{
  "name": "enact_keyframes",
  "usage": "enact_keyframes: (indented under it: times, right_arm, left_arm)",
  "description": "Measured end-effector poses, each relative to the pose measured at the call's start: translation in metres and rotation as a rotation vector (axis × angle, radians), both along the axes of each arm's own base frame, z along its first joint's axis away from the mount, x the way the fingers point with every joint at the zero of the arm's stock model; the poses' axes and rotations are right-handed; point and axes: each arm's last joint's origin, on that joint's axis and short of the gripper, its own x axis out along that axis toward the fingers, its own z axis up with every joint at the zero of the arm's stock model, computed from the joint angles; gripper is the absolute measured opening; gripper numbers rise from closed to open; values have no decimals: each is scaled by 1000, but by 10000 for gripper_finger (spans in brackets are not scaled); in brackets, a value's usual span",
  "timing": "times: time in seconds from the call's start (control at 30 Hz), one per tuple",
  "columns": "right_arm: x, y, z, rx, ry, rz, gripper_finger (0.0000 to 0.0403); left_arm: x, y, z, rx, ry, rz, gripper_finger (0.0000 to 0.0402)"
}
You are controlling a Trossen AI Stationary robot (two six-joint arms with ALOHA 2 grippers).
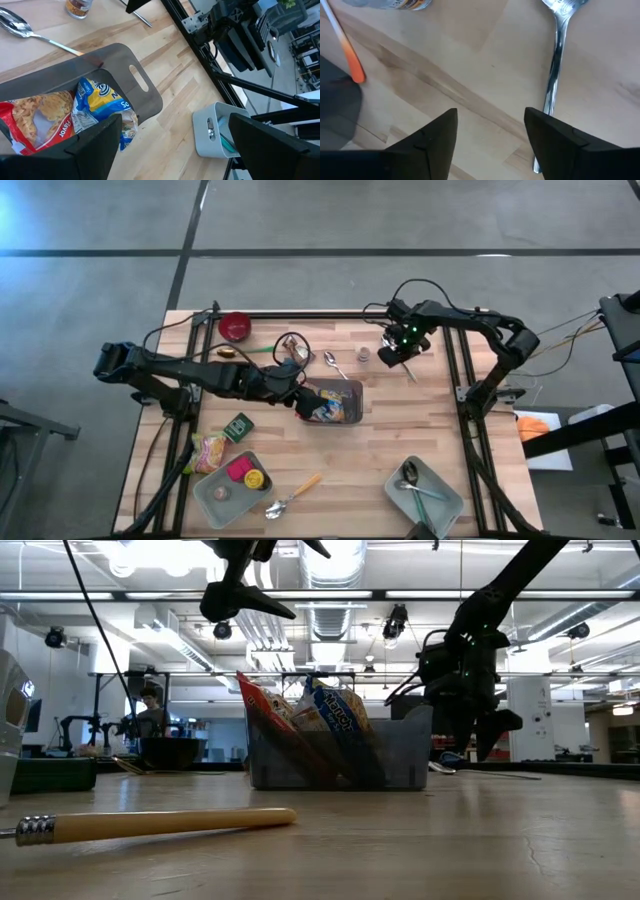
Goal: Pick & Place Food Item
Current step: Put the silver spoon into the right grey bin
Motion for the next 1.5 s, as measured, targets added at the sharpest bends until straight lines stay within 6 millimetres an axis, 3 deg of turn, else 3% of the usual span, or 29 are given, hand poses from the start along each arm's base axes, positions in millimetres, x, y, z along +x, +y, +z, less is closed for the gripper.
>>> enact_keyframes:
  times: [0.4, 0.9, 1.1, 1.5]
  right_arm:
    - [-3, 1, -2, 40, 31, -40, 211]
    - [-14, 10, 37, -40, 8, -165, 211]
    - [-20, 11, 32, -37, 77, -181, 211]
    - [-20, 6, 1, 84, 214, -144, 211]
  left_arm:
    - [0, -1, 0, -20, 0, -14, 371]
    - [0, -1, 0, -37, 1, -34, 371]
    - [0, -2, 0, -56, 2, -33, 371]
    - [0, -2, 0, -54, 3, -35, 371]
